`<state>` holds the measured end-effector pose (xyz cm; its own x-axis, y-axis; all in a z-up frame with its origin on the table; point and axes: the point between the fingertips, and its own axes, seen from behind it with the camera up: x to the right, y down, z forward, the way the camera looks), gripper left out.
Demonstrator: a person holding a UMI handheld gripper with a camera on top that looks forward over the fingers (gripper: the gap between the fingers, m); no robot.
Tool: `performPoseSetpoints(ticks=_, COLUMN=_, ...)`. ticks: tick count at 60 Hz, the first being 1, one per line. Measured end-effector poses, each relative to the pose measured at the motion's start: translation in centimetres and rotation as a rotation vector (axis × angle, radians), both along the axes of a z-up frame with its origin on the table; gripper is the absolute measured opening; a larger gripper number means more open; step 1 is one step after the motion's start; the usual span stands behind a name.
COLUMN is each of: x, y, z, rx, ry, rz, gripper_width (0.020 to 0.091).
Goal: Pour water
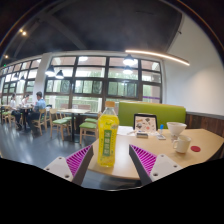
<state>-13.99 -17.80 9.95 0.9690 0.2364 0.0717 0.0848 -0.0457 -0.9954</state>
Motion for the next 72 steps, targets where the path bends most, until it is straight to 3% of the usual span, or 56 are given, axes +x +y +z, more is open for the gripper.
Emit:
performPoseSetpoints(ticks=22, x=-3.4, y=11.9, z=-0.5, rx=0.015, ry=-0.023, rz=-0.111, gripper_width=0.0826)
performPoseSetpoints(ticks=26, x=-4.2, y=12.9, z=-2.2, rx=-0.03, ry=-0.013, rz=-0.083, gripper_width=0.041)
performPoseSetpoints(ticks=29, x=-4.9, y=13.1, z=-1.5, rx=0.015, ry=0.046, rz=-0.064, gripper_width=0.0401)
performPoseSetpoints(ticks=37, x=-4.6, y=13.6, z=-1.9, rx=0.044, ry=0.026, rz=-0.062, gripper_width=0.0278)
performPoseSetpoints(ticks=48, x=-3.8, y=14.6, z=-1.7, rx=0.023, ry=0.031, rz=-0.052, gripper_width=0.0273)
performPoseSetpoints(ticks=56, x=0.1, y=15.8, z=2.7, rx=0.042, ry=0.181, rz=-0.05, gripper_width=0.0271)
performPoseSetpoints(ticks=65, x=8.8, y=18.2, z=7.4, rx=0.023, ry=0.723, rz=-0.096, gripper_width=0.0274)
performPoseSetpoints(ticks=72, x=15.9, y=21.9, z=5.6, rx=-0.047, ry=1.201, rz=-0.085, gripper_width=0.0274)
